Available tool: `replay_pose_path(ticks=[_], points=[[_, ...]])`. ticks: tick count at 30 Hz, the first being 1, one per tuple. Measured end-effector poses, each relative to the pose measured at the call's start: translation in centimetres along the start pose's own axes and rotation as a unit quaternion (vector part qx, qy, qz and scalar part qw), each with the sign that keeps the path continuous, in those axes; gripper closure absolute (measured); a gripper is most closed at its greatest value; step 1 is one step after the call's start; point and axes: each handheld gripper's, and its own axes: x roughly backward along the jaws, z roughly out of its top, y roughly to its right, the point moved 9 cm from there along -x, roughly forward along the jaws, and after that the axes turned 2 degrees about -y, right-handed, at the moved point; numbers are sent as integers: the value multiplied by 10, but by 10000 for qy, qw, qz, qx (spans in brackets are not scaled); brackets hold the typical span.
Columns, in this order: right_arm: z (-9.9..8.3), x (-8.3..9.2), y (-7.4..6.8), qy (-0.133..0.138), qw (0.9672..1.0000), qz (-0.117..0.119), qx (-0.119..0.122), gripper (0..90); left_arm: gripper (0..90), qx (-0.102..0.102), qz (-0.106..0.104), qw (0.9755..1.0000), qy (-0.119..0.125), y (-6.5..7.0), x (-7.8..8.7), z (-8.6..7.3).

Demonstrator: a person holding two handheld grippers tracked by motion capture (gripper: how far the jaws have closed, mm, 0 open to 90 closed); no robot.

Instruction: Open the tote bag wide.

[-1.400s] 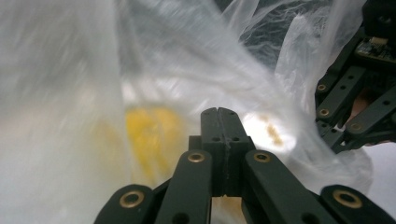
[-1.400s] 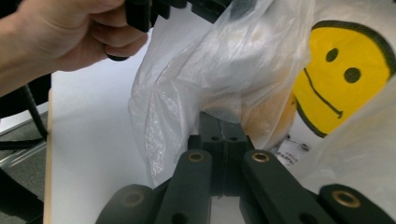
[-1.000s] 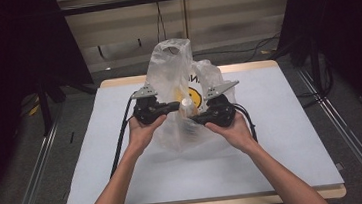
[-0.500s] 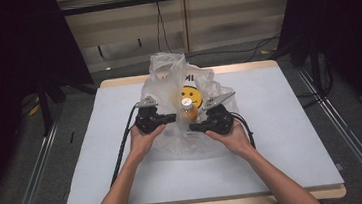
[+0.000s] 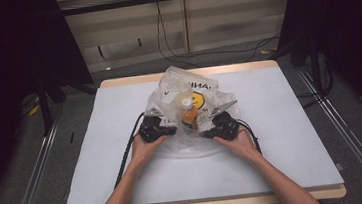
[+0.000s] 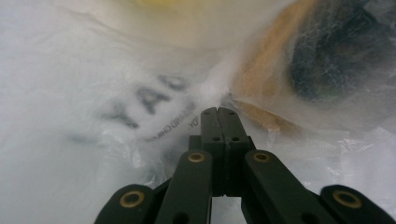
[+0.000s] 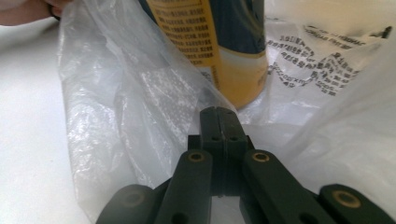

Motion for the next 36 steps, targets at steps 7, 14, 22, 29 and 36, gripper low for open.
replay_pose_path(ticks=[7, 14, 22, 29, 36], points=[[9, 12, -6, 321, 9994, 124, 46, 900, 900, -182, -192, 9992, 300, 15, 16, 8], [37, 57, -19, 1022, 9945, 130, 195, 900, 900, -458, -415, 9933, 974, 43, 64, 30], [62, 103, -34, 1554, 9870, 175, 366, 900, 900, -685, -548, 9826, 1635, 62, 110, 57], [113, 141, -56, 2010, 9767, 189, 730, 900, 900, -1097, -751, 9696, 2053, 85, 130, 117], [159, 152, -55, 2199, 9720, 75, 827, 900, 900, -1143, -744, 9725, 1887, 80, 113, 158]])
